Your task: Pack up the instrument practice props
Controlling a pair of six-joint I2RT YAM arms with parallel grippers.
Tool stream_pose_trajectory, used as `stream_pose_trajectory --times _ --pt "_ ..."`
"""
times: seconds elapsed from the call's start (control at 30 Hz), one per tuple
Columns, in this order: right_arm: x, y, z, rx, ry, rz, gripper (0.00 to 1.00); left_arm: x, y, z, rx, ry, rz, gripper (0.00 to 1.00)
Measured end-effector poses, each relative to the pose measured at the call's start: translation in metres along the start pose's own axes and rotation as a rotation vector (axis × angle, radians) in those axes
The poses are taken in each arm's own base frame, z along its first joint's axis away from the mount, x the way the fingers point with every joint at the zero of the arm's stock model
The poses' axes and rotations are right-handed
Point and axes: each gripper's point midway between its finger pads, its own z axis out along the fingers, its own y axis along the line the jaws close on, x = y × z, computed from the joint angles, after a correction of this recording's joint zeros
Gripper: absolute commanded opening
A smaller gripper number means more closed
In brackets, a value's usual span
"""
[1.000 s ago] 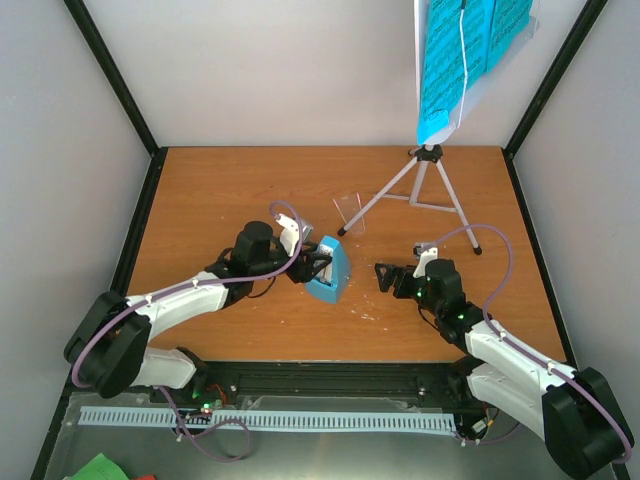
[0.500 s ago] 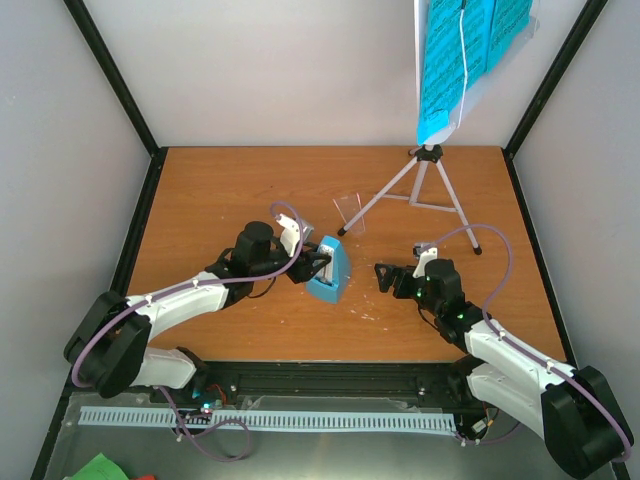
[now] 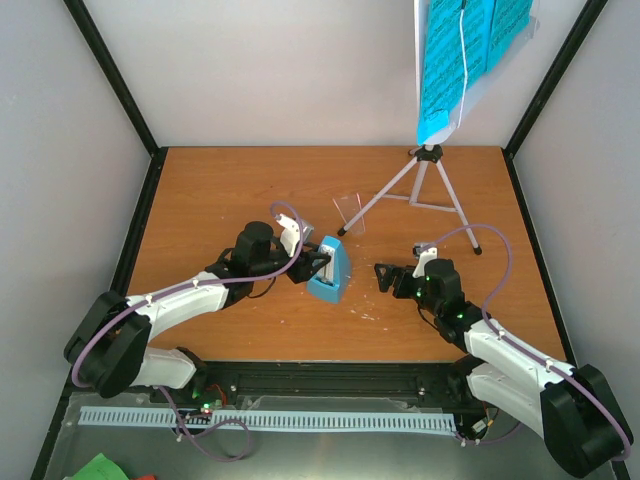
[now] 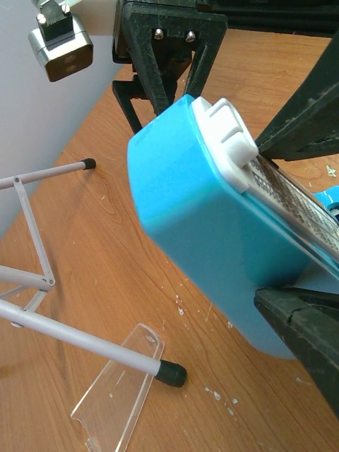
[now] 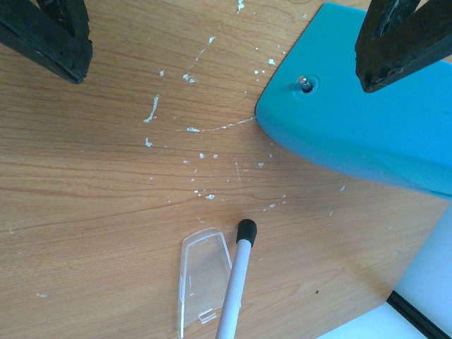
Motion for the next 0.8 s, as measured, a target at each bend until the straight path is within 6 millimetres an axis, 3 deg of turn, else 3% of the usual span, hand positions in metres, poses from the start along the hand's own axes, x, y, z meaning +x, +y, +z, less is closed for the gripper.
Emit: stream_pose_trajectory --times 0.4,0.5,0.7,0.8 --pt "0.001 0.000 0.001 0.001 0.002 0.000 1.00 0.000 0.000 0.000 0.000 0.000 0.000 0.52" --pt "0.000 0.000 0.001 -0.001 0.001 0.000 1.00 0.000 0.000 0.000 0.001 0.000 0.000 0.60" --pt "0.003 0.001 0.003 -0.011 0.012 0.006 1.00 0.002 -0.001 -0.004 0.001 -0.012 -0.016 0.86" --pt "0.009 0.001 0.006 -0.019 0.041 0.020 1.00 0.015 -0.001 -0.010 -0.003 -0.012 -0.039 0.91"
